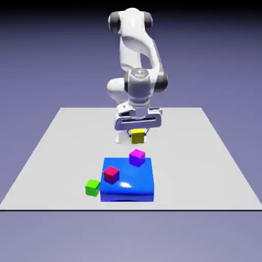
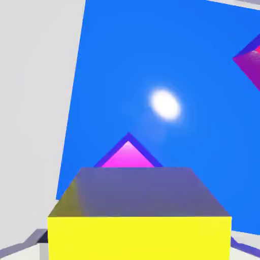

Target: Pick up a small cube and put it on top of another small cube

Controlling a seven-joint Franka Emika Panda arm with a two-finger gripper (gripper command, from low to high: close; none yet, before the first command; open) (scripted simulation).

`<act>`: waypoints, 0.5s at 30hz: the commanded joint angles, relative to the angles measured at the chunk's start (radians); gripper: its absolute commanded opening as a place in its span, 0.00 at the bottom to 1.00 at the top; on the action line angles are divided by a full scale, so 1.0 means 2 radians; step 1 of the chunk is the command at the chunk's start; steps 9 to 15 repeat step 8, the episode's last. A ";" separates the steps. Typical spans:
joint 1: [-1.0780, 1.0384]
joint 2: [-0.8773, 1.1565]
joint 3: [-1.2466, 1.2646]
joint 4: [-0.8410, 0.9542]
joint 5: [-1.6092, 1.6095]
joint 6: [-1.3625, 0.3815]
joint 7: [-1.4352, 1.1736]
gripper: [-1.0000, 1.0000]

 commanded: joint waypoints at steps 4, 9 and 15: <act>-0.001 0.055 0.000 -0.032 -0.004 0.087 0.002 0.00; -0.001 0.047 0.000 -0.027 -0.003 0.074 0.002 1.00; -0.001 0.047 0.000 -0.027 -0.003 0.074 0.002 1.00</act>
